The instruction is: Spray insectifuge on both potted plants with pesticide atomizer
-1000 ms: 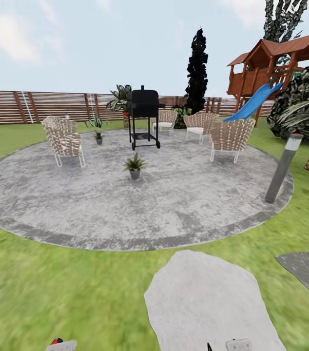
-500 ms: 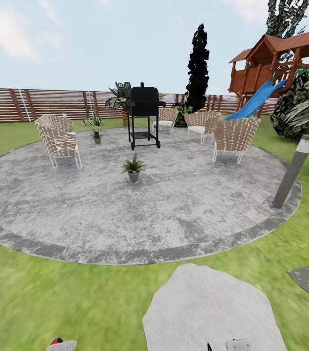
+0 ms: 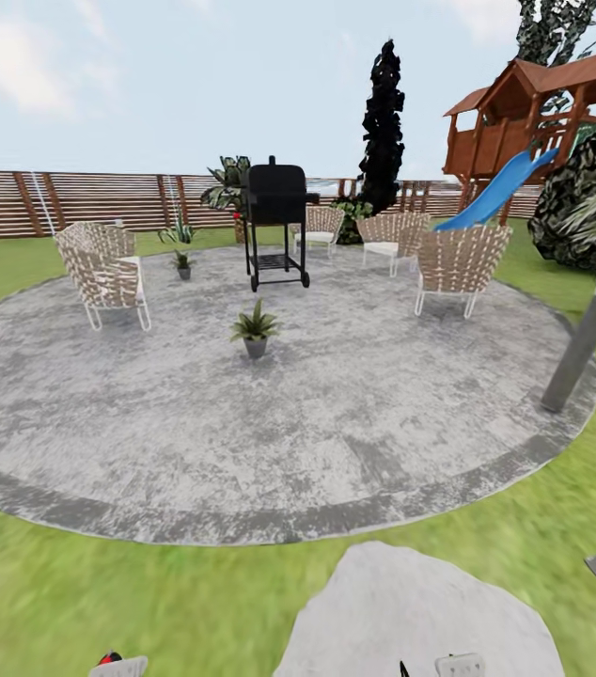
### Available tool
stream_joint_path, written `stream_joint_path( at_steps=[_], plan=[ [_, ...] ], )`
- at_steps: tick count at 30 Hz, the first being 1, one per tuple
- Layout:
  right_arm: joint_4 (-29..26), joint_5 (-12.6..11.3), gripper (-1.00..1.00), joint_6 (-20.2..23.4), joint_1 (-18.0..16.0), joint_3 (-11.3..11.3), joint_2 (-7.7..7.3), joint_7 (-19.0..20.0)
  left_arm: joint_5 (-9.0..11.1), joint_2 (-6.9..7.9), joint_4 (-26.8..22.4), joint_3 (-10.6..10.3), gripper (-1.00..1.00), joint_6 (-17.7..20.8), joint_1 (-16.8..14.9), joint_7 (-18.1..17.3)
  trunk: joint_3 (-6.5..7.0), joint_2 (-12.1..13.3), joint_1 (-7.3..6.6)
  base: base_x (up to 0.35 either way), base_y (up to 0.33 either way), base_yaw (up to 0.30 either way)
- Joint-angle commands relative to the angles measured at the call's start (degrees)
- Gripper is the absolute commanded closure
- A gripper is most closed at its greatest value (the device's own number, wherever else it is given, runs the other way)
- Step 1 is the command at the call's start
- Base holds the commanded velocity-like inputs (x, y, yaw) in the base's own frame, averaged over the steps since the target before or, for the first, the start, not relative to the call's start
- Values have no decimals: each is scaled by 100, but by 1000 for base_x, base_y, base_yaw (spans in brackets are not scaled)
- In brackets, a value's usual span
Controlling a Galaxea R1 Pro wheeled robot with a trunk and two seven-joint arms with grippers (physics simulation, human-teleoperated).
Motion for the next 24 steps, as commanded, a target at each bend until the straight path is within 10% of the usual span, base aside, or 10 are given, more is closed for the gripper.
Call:
stream_joint_path(
  at_steps=[1, 24],
  plan=[
    [4, 36, -100, -16, -3, -1, -1, -1, 51, 2, 3, -12, 100, -18, -3, 0, -5, -2, 2, 340, 0, 0],
    [4, 33, -100, -16, -3, -1, -1, -1, 55, 2, -3, -4, 100, -16, -3, 0, -5, -2, 2, 325, 104, 0]
  ],
)
